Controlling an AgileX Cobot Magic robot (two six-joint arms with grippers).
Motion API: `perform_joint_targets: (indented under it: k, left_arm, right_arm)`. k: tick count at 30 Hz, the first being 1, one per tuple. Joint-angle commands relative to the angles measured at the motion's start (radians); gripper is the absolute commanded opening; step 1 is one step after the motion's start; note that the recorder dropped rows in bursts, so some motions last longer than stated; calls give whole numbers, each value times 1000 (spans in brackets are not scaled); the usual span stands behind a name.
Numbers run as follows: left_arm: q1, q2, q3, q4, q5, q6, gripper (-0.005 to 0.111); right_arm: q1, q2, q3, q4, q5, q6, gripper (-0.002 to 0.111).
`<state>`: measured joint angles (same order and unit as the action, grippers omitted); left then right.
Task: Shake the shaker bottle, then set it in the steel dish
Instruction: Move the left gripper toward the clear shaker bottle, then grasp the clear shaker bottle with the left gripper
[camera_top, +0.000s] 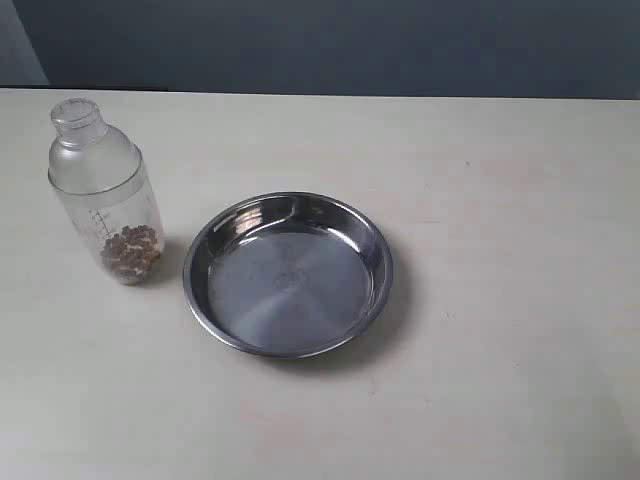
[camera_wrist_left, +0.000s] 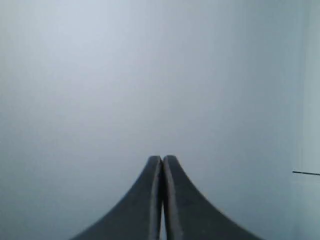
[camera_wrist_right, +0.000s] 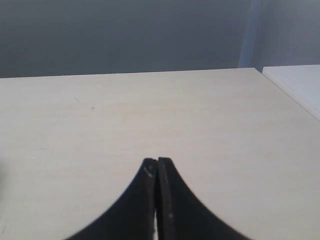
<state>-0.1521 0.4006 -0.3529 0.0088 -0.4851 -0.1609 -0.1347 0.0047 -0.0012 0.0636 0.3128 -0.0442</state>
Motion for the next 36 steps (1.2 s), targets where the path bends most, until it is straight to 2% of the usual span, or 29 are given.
perform_joint_targets:
  k: [1, 4, 8, 11, 20, 22, 24, 25, 28, 29, 31, 36]
  left_arm:
    - [2, 269, -248, 62, 19, 175, 0]
    - [2, 427, -298, 71, 88, 182, 0]
    - [2, 526, -246, 74, 53, 122, 0]
    - [2, 533, -198, 76, 9, 77, 0]
    - [4, 533, -115, 90, 35, 71, 2]
    - [4, 533, -105, 122, 18, 71, 12]
    - [4, 533, -101, 192, 8, 77, 32]
    - [9, 536, -101, 209, 1, 86, 44]
    - [41, 557, -101, 212, 1, 110, 99]
    - [55, 573, -101, 219, -2, 102, 105]
    - [63, 608, -90, 263, -43, 54, 105]
    - [90, 722, -12, 232, -266, 14, 105]
  right_arm:
    - [-3, -5, 1, -2, -8, -4, -1]
    - [-3, -5, 1, -2, -8, -4, -1]
    - [-3, -5, 1, -2, -8, -4, -1]
    - [-3, -5, 1, -2, -8, -4, -1]
    - [-3, -5, 1, -2, -8, -6, -1]
    - [-3, -5, 1, -2, -8, -6, -1]
    - [-3, -5, 1, -2, -8, -4, -1]
    - [-3, -5, 1, -2, -8, -4, -1]
    - [-3, -5, 1, -2, -8, -4, -1]
    - [-3, -5, 1, -2, -8, -4, -1]
    - [-3, -5, 1, -2, -8, -4, -1]
    - [-3, -5, 1, -2, -8, -4, -1]
